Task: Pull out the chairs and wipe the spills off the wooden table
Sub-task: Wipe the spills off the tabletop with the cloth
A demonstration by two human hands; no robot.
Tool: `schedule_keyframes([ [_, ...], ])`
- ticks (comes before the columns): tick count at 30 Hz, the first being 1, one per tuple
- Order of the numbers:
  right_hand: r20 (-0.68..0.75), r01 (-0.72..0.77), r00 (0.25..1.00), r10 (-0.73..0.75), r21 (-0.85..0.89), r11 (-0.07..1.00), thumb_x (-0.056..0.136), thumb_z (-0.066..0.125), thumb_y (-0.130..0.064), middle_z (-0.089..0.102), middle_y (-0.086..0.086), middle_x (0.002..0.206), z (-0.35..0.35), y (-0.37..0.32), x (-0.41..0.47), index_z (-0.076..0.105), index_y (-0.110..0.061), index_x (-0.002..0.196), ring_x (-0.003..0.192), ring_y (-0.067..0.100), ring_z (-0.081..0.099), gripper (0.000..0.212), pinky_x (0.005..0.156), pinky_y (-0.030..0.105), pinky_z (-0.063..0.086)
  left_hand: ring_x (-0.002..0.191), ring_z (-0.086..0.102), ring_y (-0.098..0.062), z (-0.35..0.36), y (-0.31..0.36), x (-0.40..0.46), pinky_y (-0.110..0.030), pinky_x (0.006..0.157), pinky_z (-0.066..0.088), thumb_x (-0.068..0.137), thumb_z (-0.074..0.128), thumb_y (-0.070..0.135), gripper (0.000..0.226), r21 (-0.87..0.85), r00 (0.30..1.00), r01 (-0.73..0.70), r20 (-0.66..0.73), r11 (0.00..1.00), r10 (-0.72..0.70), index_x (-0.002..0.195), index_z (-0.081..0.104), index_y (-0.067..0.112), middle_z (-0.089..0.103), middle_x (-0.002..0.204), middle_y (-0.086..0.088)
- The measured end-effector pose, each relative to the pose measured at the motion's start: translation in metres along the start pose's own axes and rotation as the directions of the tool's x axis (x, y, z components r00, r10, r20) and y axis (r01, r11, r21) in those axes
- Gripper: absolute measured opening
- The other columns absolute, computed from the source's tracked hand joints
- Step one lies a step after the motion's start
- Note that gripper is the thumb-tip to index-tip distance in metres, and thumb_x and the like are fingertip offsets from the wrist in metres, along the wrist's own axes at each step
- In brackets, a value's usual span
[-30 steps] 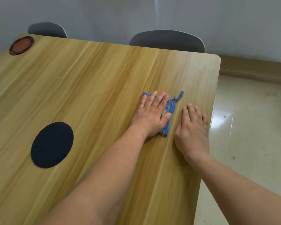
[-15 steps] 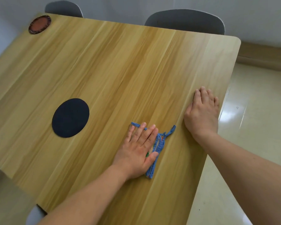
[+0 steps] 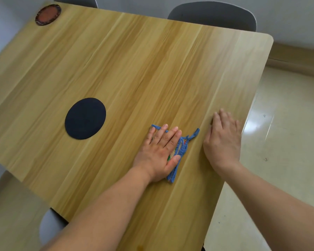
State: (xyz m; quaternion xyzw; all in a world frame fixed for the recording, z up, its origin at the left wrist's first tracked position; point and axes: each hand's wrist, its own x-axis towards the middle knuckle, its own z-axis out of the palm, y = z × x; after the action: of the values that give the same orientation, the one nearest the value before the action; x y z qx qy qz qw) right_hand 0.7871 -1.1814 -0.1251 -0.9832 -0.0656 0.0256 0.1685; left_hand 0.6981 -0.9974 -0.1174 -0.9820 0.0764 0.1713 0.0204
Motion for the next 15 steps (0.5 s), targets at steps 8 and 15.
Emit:
schedule_keyframes([
  [8, -0.002, -0.044, 0.999, 0.044, -0.085, 0.995, 0.096, 0.033, -0.025, 0.03, 0.015, 0.155, 0.028, -0.025, -0.106, 0.038, -0.001, 0.146, 0.145, 0.031, 0.024, 0.055, 0.118, 0.05, 0.01, 0.151, -0.014, -0.018, 0.007, -0.001, 0.0, -0.049, 0.121, -0.005, 0.095, 0.006, 0.058, 0.072, -0.025, 0.998, -0.007, -0.068, 1.0, 0.005, 0.157, -0.008, 0.024, -0.008, 0.165, 0.008],
  [15, 0.002, -0.059, 0.998, 0.06, -0.123, 0.991, 0.099, 0.032, -0.024, 0.022, 0.01, 0.159, 0.031, -0.027, -0.105, 0.031, -0.004, 0.15, 0.148, 0.027, 0.014, 0.054, 0.12, 0.048, 0.004, 0.152, -0.013, -0.019, 0.011, 0.003, -0.005, -0.049, 0.121, -0.006, 0.099, 0.011, 0.056, 0.07, -0.04, 0.993, 0.018, -0.112, 0.999, -0.022, 0.157, -0.006, 0.022, -0.007, 0.166, 0.007],
])
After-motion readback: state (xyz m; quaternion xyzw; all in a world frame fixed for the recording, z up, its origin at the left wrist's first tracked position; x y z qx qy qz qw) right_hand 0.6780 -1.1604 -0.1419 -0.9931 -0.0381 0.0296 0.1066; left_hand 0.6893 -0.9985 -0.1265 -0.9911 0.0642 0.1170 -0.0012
